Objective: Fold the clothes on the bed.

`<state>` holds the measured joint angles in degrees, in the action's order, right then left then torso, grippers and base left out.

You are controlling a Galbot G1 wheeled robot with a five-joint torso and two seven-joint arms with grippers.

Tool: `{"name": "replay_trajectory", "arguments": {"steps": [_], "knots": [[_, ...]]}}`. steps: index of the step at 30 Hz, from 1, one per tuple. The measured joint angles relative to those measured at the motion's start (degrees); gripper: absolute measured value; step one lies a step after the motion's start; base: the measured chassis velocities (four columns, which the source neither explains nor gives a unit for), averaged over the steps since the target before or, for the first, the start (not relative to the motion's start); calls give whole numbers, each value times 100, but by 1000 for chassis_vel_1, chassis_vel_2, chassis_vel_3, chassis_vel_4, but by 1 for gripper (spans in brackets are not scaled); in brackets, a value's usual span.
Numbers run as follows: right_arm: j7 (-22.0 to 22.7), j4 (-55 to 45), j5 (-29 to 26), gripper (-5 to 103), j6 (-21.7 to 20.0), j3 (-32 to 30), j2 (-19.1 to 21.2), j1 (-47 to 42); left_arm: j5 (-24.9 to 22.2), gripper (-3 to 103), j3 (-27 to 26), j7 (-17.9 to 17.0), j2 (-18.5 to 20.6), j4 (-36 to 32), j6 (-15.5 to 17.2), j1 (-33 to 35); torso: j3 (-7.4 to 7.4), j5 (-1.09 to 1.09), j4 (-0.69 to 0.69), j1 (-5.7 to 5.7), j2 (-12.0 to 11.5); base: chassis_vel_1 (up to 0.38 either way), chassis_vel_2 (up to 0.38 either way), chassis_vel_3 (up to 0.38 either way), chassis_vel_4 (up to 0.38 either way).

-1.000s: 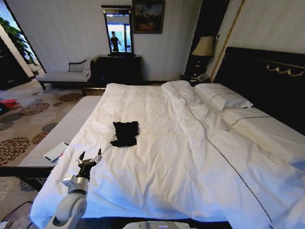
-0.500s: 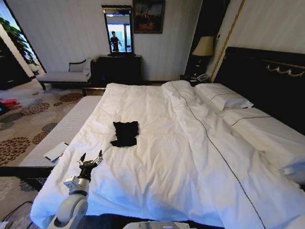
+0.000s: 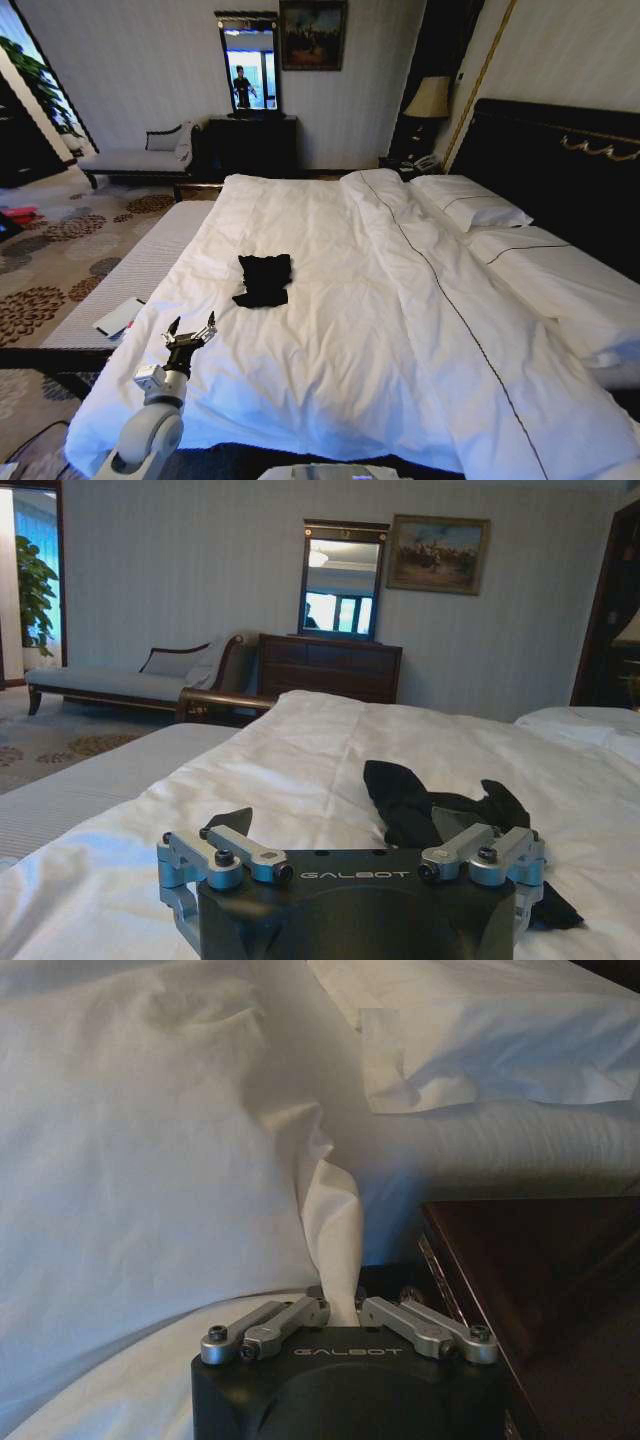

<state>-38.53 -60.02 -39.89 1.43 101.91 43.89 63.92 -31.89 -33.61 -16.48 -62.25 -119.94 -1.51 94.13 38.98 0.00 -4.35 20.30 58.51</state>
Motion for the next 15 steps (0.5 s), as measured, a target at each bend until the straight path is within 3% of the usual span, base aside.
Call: {"name": "replay_trajectory", "arguments": {"steps": [7, 9, 13, 15], "knots": [[31, -141, -171, 31, 39, -25, 7, -21, 17, 100, -35, 0, -5, -47, -4, 95, 0, 0, 4, 0, 0, 0, 0, 0, 0], [33, -148, -215, 31, 37, -45, 0, -41, 19, 100, -35, 0, -8, -48, -8, 99, 0, 0, 4, 0, 0, 0, 0, 0, 0], [2, -246, -407, 53, 35, -228, -43, -195, 20, 100, -35, 8, -30, -62, -30, 111, 0, -1, 3, 0, 0, 0, 0, 0, 0], [-18, -303, -465, 53, 39, -270, -41, -228, 21, 100, -35, 11, -31, -62, -35, 113, 0, 0, 3, 0, 0, 0, 0, 0, 0]]}}
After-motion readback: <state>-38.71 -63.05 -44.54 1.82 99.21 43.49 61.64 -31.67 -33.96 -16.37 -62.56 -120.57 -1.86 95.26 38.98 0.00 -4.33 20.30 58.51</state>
